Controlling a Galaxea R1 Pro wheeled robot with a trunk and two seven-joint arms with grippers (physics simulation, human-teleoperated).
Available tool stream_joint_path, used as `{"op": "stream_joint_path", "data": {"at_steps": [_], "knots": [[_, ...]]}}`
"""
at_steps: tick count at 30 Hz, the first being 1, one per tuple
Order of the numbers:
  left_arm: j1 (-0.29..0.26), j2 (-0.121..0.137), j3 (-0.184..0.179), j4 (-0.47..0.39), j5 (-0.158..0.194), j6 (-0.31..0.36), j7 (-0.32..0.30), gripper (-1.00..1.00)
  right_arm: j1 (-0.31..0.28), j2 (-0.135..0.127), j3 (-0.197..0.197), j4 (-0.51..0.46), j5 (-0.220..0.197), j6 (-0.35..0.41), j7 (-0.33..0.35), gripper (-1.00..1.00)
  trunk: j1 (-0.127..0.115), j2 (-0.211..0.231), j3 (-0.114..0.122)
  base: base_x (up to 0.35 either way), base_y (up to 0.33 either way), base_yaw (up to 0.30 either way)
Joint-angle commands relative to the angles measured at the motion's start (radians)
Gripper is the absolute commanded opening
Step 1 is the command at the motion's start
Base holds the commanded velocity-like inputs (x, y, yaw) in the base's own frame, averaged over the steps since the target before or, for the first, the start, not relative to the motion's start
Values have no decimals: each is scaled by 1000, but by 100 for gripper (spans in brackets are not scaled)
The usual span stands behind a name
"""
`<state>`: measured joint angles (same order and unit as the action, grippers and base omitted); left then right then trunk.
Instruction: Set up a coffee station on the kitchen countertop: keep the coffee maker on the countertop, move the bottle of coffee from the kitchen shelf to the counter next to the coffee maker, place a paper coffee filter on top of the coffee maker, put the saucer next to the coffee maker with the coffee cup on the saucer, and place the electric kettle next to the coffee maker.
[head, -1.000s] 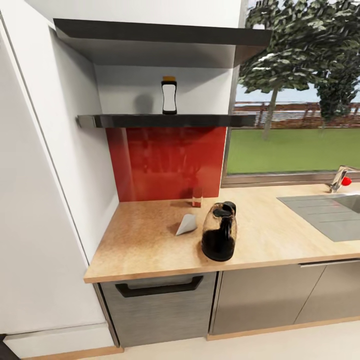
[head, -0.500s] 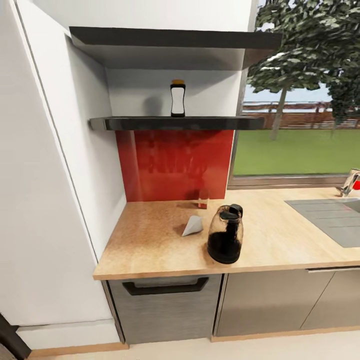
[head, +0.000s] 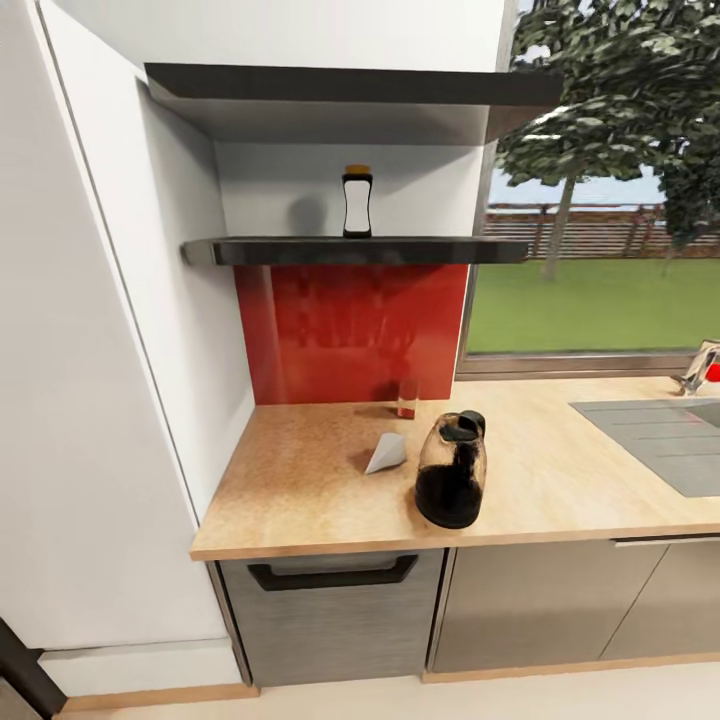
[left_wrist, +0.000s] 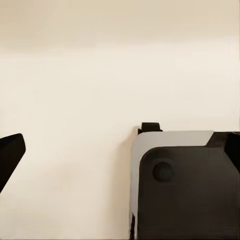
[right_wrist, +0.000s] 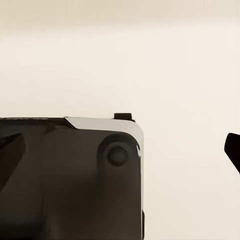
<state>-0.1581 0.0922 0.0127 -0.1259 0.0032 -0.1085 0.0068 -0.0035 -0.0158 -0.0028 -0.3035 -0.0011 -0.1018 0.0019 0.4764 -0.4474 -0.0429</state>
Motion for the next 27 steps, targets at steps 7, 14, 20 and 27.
{"op": "stream_joint_path", "data": {"at_steps": [7,14,20,27], "knots": [[3,13,-2,49,2,13,2,100,0,-11,-4,-14,3,4,-2,100,-26,47,20,0,0,0],[3,20,-1,49,0,13,2,100,-3,38,7,-122,9,2,-3,100,-26,47,20,0,0,0],[4,40,-2,49,1,12,3,100,-9,66,48,-345,19,5,3,100,-26,47,20,0,0,0],[17,45,-1,50,1,9,4,100,-13,74,169,-523,46,7,4,100,-26,47,20,0,28,0]]}}
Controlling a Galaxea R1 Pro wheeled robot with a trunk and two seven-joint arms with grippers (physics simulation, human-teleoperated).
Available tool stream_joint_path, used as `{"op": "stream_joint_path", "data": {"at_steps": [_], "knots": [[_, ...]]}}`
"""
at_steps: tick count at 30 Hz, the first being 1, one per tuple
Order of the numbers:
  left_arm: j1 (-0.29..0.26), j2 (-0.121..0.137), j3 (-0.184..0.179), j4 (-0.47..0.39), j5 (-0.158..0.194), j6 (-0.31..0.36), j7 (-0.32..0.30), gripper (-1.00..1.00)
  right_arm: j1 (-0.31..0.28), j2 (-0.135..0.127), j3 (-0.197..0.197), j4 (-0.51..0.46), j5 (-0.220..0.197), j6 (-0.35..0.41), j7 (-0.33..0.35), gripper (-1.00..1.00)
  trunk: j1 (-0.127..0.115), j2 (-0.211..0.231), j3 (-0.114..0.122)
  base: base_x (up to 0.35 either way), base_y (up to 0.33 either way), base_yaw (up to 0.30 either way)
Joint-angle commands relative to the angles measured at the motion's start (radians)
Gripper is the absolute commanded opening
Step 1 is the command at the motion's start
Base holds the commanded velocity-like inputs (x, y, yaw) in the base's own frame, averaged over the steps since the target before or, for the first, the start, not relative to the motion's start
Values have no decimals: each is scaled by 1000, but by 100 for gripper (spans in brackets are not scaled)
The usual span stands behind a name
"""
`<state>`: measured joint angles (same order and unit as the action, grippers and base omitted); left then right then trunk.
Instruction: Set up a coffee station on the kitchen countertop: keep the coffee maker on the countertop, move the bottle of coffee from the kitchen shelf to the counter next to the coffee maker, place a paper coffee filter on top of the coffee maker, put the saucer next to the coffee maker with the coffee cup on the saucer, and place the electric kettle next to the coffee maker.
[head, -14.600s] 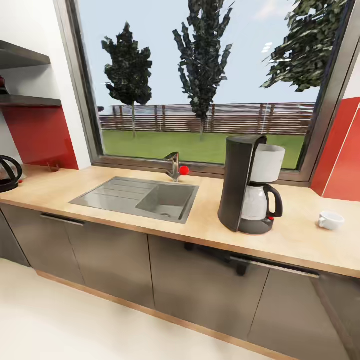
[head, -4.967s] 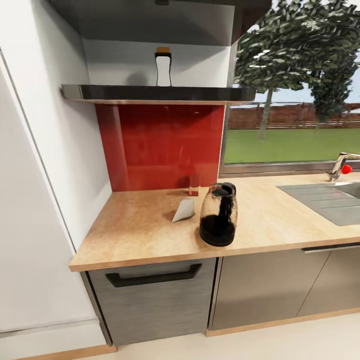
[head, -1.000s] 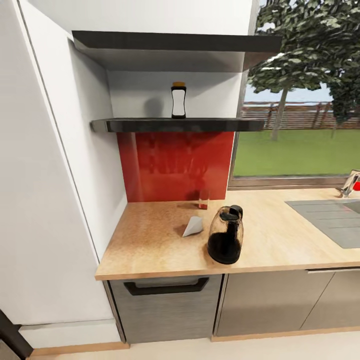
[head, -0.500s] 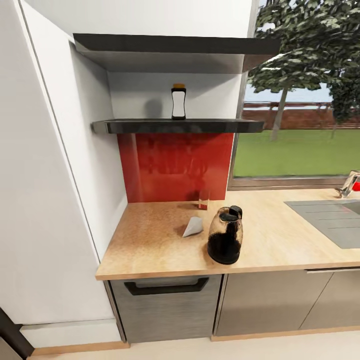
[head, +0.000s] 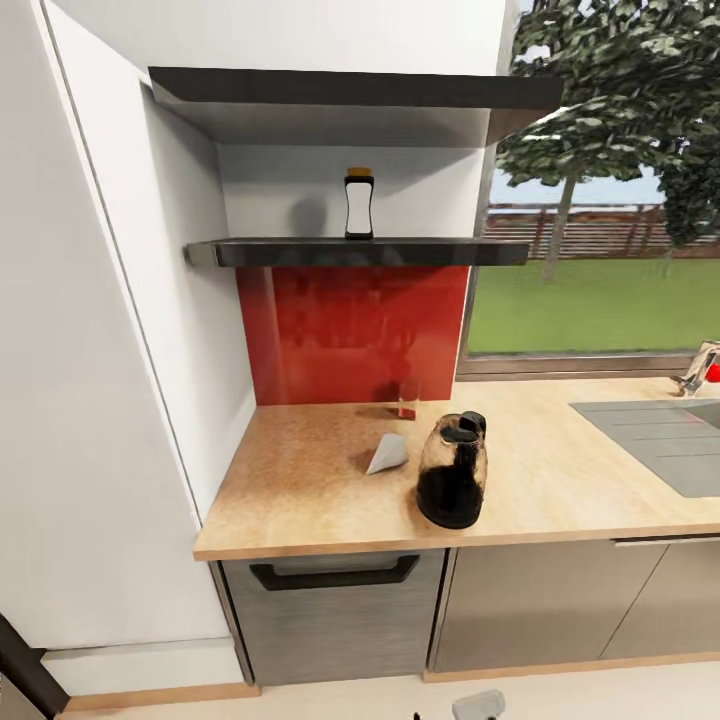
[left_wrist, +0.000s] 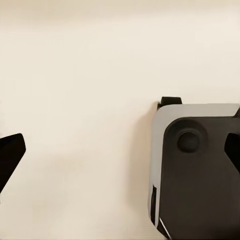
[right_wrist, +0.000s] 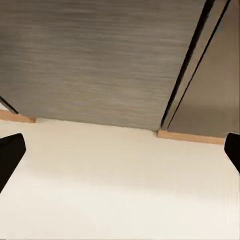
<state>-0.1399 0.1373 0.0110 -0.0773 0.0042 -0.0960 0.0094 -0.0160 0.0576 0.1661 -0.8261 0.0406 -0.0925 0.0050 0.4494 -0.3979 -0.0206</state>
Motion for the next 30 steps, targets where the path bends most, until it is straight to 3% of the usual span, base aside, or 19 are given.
{"op": "stream_joint_path", "data": {"at_steps": [1,5,9,10,13,15,17,19,20,21,23,30], "knots": [[1,0,1,1,0,-2,1,100,-4,7,26,-37,7,-1,0,100,1,-2,-2,0,174,0],[5,3,1,1,0,0,1,100,-28,51,86,-114,15,11,-4,100,1,-2,-2,0,240,0],[12,9,1,12,0,1,1,100,-93,111,107,-140,53,69,-7,100,1,-2,-2,0,267,0],[19,13,0,39,0,1,0,100,-180,117,111,-150,88,149,-9,100,1,-2,-2,0,56,0],[22,16,0,67,0,1,0,100,-266,117,113,-156,98,216,-9,100,1,-2,-2,0,31,0],[31,17,-2,91,0,1,0,100,-392,117,113,-174,101,306,-10,100,1,-2,-2,0,6,0],[38,17,-2,93,0,1,0,100,-437,117,113,-179,101,339,-10,100,1,-2,-2,0,2,0],[46,16,-2,97,0,1,-1,100,-585,117,113,-184,101,458,-10,100,1,-2,-2,0,0,0],[49,15,-2,97,-1,1,-2,100,-715,117,113,-181,101,571,-10,100,1,-2,-2,0,0,0],[51,14,-2,97,-1,0,-2,100,-770,117,113,-178,101,619,-10,100,1,-2,-2,0,0,0],[55,13,-2,97,-1,0,-2,100,-835,117,113,-174,101,674,-10,100,1,-2,-2,0,0,0],[65,11,-3,99,-1,1,-3,100,-980,117,113,-154,100,825,-7,100,1,-2,-2,0,0,0]]}}
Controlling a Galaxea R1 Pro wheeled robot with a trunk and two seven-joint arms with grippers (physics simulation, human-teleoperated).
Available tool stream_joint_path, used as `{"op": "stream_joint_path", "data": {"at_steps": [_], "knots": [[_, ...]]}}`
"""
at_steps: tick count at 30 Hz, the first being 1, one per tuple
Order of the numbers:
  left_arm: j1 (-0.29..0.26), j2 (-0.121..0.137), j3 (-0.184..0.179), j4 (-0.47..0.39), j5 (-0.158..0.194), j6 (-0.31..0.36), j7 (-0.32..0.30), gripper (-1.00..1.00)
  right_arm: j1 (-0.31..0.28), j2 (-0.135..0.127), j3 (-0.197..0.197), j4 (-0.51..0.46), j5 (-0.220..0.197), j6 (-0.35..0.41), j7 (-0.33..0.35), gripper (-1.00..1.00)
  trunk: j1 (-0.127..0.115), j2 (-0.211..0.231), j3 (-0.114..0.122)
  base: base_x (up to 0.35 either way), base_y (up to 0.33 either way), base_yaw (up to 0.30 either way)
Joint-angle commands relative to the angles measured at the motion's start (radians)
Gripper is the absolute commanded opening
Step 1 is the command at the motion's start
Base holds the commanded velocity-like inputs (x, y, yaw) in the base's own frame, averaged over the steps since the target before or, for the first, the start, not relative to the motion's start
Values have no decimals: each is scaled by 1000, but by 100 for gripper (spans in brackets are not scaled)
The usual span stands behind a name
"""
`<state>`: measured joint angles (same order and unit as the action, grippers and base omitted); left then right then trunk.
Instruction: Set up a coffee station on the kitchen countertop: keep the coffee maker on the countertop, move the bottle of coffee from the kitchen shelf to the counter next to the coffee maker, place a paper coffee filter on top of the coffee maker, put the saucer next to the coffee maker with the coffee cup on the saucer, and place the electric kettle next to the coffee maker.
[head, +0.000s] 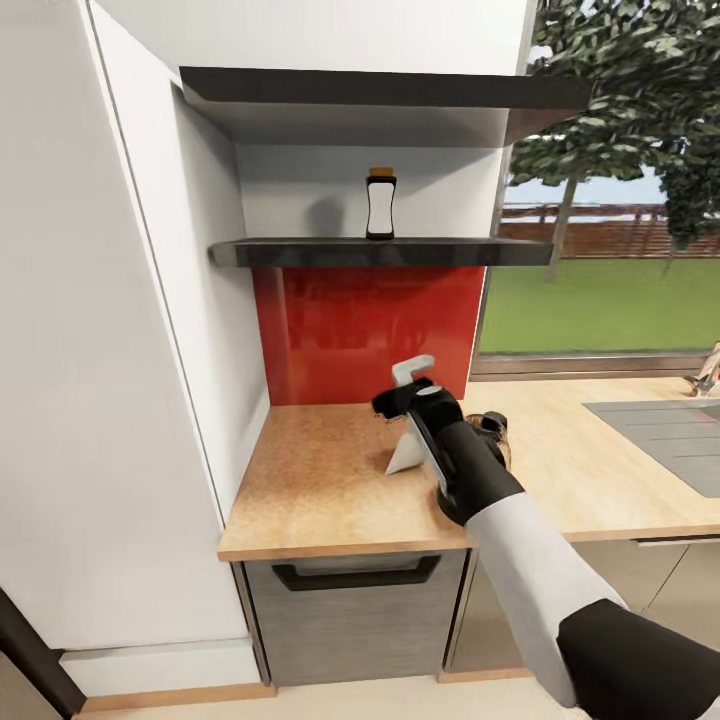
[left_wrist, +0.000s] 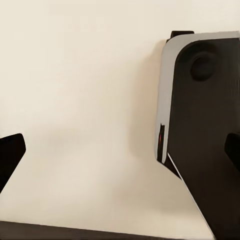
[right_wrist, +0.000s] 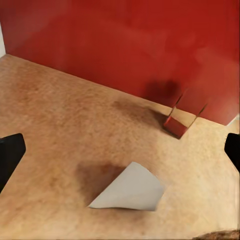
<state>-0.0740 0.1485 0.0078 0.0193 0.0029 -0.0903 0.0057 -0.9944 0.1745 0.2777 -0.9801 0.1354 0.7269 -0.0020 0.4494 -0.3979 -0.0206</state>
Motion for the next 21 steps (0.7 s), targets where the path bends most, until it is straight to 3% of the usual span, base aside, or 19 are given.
{"op": "stream_joint_path", "data": {"at_steps": [1,3,6,9,12,16,21], "knots": [[5,-1,0,2,0,-5,1,100,-21,0,1,17,6,19,0,100,1,-2,-2,0,0,0],[18,-7,0,2,0,-5,-1,100,-98,0,0,117,5,38,4,100,1,-2,-2,0,0,0],[21,-8,0,2,0,-3,-1,100,-118,0,0,174,5,42,5,100,1,-2,-2,0,0,0],[28,-7,0,2,0,16,-1,100,-126,0,0,224,6,48,4,100,1,-2,-2,46,0,0],[41,-3,1,2,0,68,1,100,-128,0,0,248,6,125,5,100,1,-2,-2,252,0,0],[44,1,1,2,1,81,2,100,-128,0,0,253,6,166,5,100,1,-2,-2,305,0,0],[56,2,1,2,1,84,2,100,-128,0,2,256,6,174,5,100,1,-2,-2,76,0,0]]}}
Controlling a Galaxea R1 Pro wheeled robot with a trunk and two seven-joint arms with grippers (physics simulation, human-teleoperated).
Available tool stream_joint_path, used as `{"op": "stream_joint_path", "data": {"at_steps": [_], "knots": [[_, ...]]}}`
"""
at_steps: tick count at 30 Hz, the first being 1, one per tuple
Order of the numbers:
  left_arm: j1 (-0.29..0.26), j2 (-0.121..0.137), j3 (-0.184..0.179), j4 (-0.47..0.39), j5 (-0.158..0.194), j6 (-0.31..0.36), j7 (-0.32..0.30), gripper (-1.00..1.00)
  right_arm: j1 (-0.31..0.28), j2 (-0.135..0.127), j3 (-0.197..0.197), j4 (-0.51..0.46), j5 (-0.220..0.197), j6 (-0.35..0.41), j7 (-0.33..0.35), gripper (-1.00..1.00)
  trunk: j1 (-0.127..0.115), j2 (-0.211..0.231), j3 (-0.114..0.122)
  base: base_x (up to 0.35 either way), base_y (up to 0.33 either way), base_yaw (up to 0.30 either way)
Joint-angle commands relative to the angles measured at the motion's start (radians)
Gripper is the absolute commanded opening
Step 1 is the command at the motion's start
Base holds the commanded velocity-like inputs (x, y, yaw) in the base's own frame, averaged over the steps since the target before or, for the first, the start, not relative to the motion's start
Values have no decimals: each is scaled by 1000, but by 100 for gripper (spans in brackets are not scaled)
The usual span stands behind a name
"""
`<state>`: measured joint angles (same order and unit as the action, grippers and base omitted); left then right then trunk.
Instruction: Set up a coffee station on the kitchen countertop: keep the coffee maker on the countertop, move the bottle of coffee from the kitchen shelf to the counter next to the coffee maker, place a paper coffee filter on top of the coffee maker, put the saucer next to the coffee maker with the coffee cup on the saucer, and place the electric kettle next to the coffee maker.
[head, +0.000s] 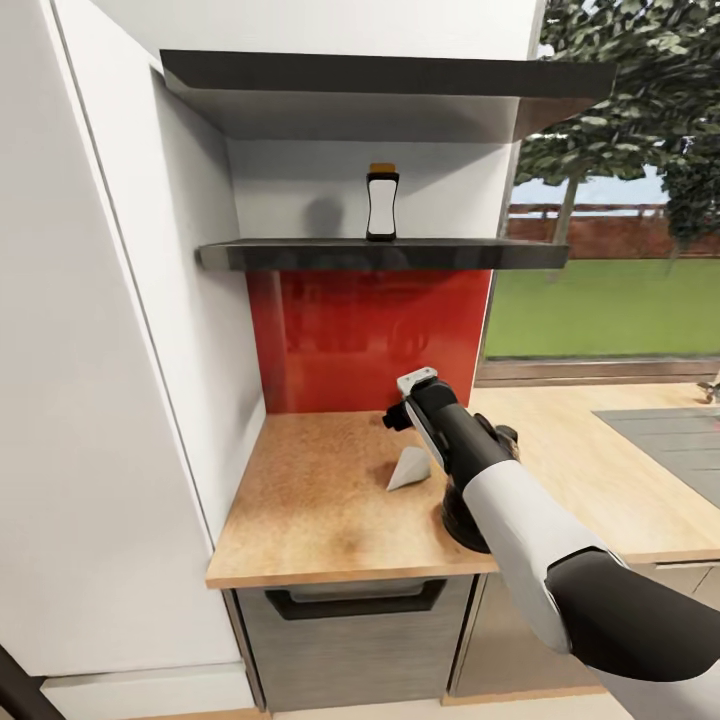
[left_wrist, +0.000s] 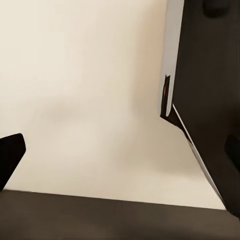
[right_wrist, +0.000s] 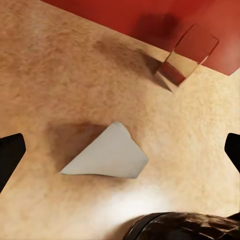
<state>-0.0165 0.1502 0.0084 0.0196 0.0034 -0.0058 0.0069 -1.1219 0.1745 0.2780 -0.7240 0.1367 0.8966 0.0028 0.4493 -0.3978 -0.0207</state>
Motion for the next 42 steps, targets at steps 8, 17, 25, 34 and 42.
{"op": "stream_joint_path", "data": {"at_steps": [8,17,25,34,42], "knots": [[34,5,-1,8,1,15,3,100,9,0,6,-12,3,9,8,100,1,-2,-2,177,0,0],[51,9,-1,20,1,19,5,100,8,0,4,-46,3,19,0,100,1,-2,-2,159,0,0],[52,9,-1,21,1,20,6,100,8,0,4,-1,4,19,2,100,1,-2,-2,150,0,0],[69,12,-1,27,0,64,6,100,8,0,4,227,4,19,1,100,1,-2,-2,42,0,0],[70,12,-1,26,0,81,8,100,8,0,4,297,7,19,1,100,1,-2,-2,123,0,0]]}}
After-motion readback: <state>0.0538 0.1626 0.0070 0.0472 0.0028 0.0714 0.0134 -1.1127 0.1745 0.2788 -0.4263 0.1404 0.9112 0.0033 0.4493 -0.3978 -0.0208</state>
